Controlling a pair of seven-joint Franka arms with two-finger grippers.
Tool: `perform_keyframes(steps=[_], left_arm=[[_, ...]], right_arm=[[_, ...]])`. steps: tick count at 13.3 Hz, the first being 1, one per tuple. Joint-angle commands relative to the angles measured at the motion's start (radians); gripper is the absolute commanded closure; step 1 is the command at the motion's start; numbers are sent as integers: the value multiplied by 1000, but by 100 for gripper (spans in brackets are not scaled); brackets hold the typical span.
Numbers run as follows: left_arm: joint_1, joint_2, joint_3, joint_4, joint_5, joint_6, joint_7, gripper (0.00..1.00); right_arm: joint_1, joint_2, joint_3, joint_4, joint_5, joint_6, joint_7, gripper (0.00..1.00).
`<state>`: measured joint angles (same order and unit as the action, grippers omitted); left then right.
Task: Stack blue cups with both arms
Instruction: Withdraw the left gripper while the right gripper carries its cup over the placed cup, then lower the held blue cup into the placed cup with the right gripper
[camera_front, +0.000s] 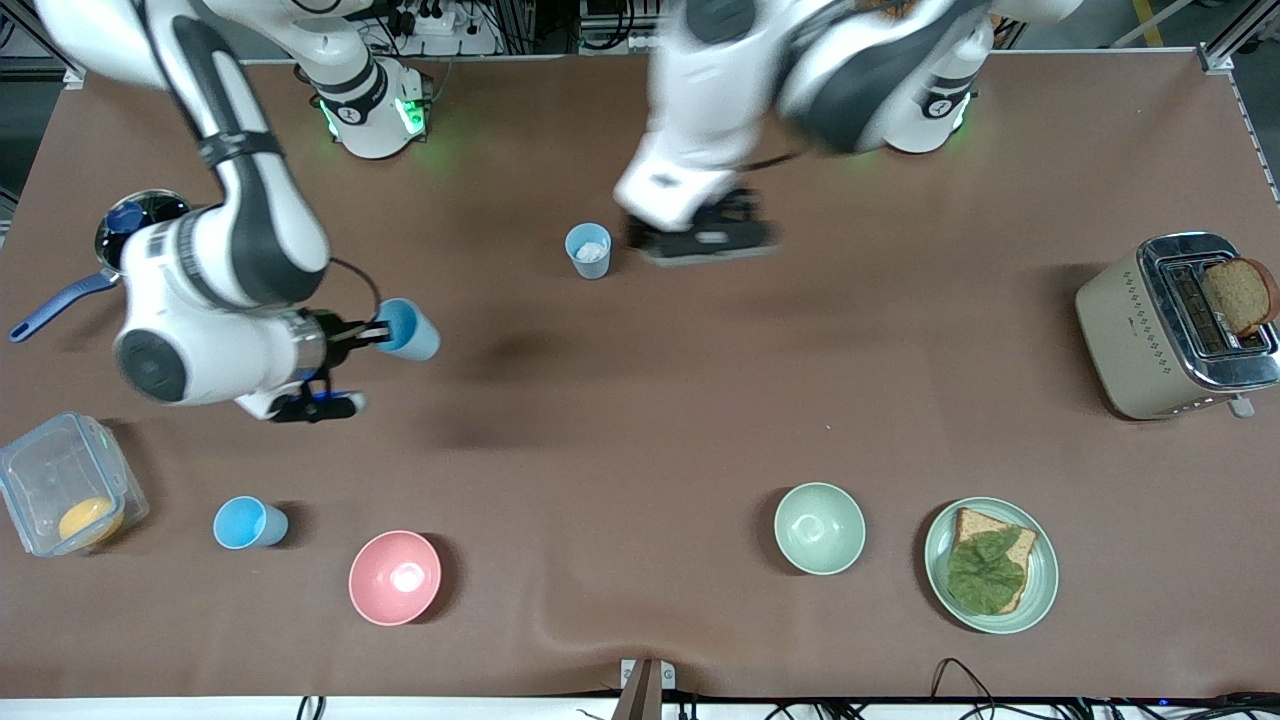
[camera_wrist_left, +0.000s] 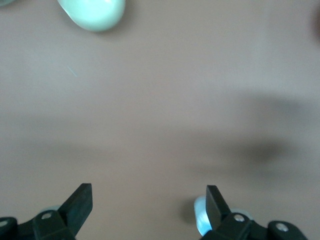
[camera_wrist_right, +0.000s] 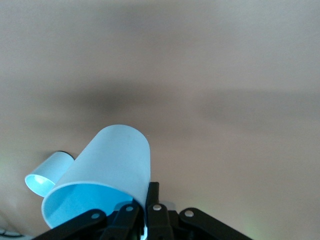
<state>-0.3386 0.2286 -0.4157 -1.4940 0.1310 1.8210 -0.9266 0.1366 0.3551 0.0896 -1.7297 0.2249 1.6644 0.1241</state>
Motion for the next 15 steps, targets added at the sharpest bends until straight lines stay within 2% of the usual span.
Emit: perform_keyframes(steps=[1, 4, 5, 6, 8, 9, 10, 12, 15], left_arm=[[223, -127, -15, -37, -19, -29, 191, 0], [483, -178, -21, -25, -91, -97, 456, 0], [501, -193, -11, -28, -96, -95, 515, 0], [504, -195, 15, -29, -96, -97, 547, 0], [456, -204, 125, -34, -93, -135, 595, 0], [396, -207, 229, -32, -93, -164, 667, 0], [357, -213, 298, -34, -94, -169, 727, 0], [355, -218, 311, -31, -94, -205, 738, 0], [360, -206, 311, -37, -94, -210, 752, 0]], right_arm=[[95, -102, -7, -142, 53, 72, 153, 100], [277, -111, -5, -174, 65, 81, 462, 100], [338, -113, -5, -183, 65, 106, 548, 100], [381, -117, -5, -203, 68, 136, 625, 100], [432, -127, -4, -220, 71, 147, 702, 100], [439, -133, -4, -229, 79, 149, 713, 100], [442, -133, -5, -244, 117, 165, 713, 100], [491, -134, -5, -295, 137, 234, 738, 100], [535, -133, -5, -307, 137, 271, 786, 100]])
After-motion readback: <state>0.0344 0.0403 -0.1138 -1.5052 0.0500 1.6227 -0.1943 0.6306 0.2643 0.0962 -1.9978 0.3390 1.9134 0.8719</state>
